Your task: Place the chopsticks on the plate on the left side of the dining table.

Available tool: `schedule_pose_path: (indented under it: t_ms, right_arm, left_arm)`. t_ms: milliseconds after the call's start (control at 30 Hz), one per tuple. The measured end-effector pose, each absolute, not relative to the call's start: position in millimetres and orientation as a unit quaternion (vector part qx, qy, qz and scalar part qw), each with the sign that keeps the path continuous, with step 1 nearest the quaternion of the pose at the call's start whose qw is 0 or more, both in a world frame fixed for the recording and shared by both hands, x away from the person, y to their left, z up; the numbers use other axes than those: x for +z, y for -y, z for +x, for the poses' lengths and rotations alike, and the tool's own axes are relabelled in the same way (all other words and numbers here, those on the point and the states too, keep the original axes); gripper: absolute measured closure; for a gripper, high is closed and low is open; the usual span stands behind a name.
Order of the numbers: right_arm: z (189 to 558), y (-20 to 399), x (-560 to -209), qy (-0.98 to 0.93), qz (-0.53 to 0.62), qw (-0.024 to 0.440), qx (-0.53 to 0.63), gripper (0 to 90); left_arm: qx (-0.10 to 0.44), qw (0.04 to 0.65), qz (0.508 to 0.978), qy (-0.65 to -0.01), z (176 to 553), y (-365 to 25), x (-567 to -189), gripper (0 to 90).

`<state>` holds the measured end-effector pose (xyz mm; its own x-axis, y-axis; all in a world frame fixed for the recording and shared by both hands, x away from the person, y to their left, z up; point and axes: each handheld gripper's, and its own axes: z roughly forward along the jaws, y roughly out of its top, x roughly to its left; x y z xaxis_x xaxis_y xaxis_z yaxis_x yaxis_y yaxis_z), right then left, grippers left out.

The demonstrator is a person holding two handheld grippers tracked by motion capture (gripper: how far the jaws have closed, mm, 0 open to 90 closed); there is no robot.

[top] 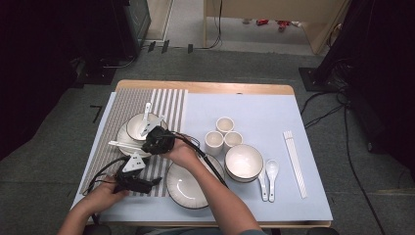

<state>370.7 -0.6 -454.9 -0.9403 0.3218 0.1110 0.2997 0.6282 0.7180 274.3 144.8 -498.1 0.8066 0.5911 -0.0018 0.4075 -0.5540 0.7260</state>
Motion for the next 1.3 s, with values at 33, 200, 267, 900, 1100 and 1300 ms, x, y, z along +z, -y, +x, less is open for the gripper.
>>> schedule_pose_path:
  t_ms: [33, 200, 267, 900, 1100, 1300]
  right_arm:
    - [371, 1, -454, -0.900, 0.173, 0.010, 0.399, 82.8]
    - [370, 3, -453, -0.899, 0.174, 0.005, 0.402, 82.6]
    - [370, 4, -452, -0.898, 0.173, 0.004, 0.406, 82.6]
    - [369, 23, -425, -0.882, 0.187, 0.016, 0.432, 64.1]
    - [369, 28, -420, -0.884, 0.190, 0.005, 0.428, 47.7]
    - [370, 35, -416, -0.882, 0.198, 0.008, 0.428, 40.3]
  left_arm:
    - [0.122, 0.376, 0.873, -0.286, 274, -145, -498, 13.7]
    - [0.122, 0.377, 0.872, -0.287, 274, -145, -498, 13.7]
    - [0.122, 0.376, 0.873, -0.286, 274, -145, -498, 13.7]
    - [0.122, 0.376, 0.873, -0.287, 275, -145, -498, 13.7]
    - [0.122, 0.376, 0.873, -0.286, 275, -145, -498, 13.7]
    - [0.122, 0.376, 0.873, -0.286, 275, -145, -498, 13.7]
